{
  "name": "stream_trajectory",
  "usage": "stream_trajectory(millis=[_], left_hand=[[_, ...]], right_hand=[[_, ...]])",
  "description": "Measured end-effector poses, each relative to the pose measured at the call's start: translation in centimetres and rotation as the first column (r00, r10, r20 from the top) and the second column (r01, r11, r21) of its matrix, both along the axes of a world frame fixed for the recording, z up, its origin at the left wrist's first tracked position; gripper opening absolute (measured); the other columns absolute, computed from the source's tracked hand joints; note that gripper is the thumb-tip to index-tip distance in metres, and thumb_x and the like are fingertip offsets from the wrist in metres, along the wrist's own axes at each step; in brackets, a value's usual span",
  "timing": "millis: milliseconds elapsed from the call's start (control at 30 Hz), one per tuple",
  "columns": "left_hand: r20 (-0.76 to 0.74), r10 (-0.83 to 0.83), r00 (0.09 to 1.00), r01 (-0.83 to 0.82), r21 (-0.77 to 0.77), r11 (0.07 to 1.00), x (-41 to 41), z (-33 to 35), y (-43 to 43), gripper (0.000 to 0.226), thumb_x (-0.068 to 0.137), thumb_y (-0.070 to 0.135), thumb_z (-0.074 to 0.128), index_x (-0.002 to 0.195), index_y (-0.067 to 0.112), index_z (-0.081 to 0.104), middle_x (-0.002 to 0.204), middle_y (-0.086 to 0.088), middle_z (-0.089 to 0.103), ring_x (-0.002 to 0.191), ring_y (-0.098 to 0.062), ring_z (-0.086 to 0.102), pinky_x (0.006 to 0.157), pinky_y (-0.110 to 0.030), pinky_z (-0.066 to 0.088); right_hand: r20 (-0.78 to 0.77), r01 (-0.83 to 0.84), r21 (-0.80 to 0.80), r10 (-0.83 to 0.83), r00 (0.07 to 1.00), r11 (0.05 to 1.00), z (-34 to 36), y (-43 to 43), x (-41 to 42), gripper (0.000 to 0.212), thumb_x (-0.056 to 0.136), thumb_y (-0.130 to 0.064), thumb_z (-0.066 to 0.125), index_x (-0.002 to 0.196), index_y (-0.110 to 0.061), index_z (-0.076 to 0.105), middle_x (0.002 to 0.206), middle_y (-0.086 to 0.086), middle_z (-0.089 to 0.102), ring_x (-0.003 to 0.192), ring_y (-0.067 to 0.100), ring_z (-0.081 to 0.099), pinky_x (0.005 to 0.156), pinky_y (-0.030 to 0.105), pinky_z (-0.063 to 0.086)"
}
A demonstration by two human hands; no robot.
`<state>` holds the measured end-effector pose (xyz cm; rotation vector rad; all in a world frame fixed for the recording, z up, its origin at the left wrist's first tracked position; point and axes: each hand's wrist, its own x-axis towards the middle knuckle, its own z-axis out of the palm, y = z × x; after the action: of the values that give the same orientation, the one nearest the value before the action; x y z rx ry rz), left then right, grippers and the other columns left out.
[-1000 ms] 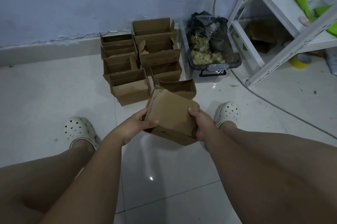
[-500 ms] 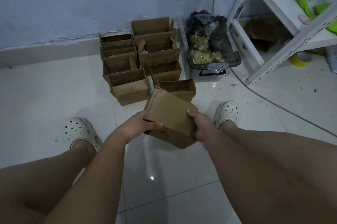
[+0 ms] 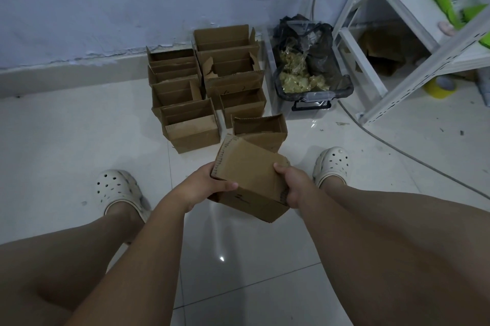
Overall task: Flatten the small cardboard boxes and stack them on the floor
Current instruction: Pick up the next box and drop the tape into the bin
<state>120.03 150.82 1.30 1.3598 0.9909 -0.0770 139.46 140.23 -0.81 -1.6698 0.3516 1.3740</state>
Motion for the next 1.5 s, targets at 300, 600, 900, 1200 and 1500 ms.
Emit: stream_trajectory(millis=[300, 600, 900, 1200, 1500], left_hand=[[-0.033, 0.069, 0.997, -0.066, 0.084, 0.994, 0.0, -0.6, -0.5, 0.056, 0.079, 0.032, 0.075, 0.128, 0.02, 0.051, 0.118, 0.002, 0.057, 0.112, -0.019, 0.053, 0.096, -0.034, 0.047], [-0.069, 0.234, 0.97, -0.229, 0.063, 0.971, 0.1, -0.6, 0.1, 0.02, 0.08, 0.038, 0.072, 0.091, 0.024, 0.066, 0.098, 0.008, 0.06, 0.093, -0.015, 0.054, 0.074, -0.027, 0.04], [0.014, 0.507, 0.862, -0.5, -0.149, 0.853, -0.3, 0.1, -0.4, 0.019, 0.078, 0.027, 0.075, 0.093, 0.016, 0.069, 0.101, -0.009, 0.07, 0.093, -0.029, 0.066, 0.076, -0.043, 0.056], [0.01, 0.513, 0.858, -0.499, -0.22, 0.838, 0.0, 0.5, -0.7, 0.011, 0.079, 0.024, 0.075, 0.084, 0.017, 0.069, 0.084, -0.007, 0.071, 0.077, -0.031, 0.067, 0.048, -0.043, 0.054], [-0.037, 0.494, 0.869, -0.494, -0.137, 0.859, -0.1, -0.7, -1.1, 0.012, 0.081, 0.023, 0.074, 0.088, 0.018, 0.066, 0.092, -0.005, 0.07, 0.084, -0.025, 0.066, 0.064, -0.04, 0.056]], right_hand=[[0.033, 0.044, 0.01, -0.045, 0.998, 0.999, -0.2, 0.1, -0.1, 0.031, 0.091, -0.026, 0.064, 0.119, -0.017, 0.056, 0.108, 0.012, 0.064, 0.095, 0.033, 0.062, 0.066, 0.044, 0.054], [0.031, -0.003, 0.042, 0.002, 1.0, 0.999, 0.1, 0.0, -0.2, 0.032, 0.092, -0.022, 0.062, 0.118, -0.005, 0.058, 0.097, 0.013, 0.068, 0.087, 0.029, 0.066, 0.07, 0.038, 0.054], [0.041, -0.023, 0.091, 0.019, 0.999, 0.996, 0.2, -0.2, -0.2, 0.052, 0.086, -0.059, 0.057, 0.124, -0.024, 0.06, 0.127, 0.001, 0.059, 0.122, 0.024, 0.051, 0.106, 0.046, 0.04], [-0.156, -0.019, 0.188, 0.049, 0.987, 0.982, 0.1, -0.8, -0.6, 0.05, 0.09, -0.065, 0.044, 0.111, -0.026, 0.067, 0.092, 0.005, 0.076, 0.08, 0.03, 0.072, 0.057, 0.041, 0.057], [-0.156, -0.098, 0.238, 0.137, 0.978, 0.966, 0.2, -0.5, -0.5, 0.057, 0.08, -0.067, 0.057, 0.117, -0.024, 0.065, 0.108, 0.012, 0.072, 0.101, 0.036, 0.067, 0.078, 0.049, 0.055]])
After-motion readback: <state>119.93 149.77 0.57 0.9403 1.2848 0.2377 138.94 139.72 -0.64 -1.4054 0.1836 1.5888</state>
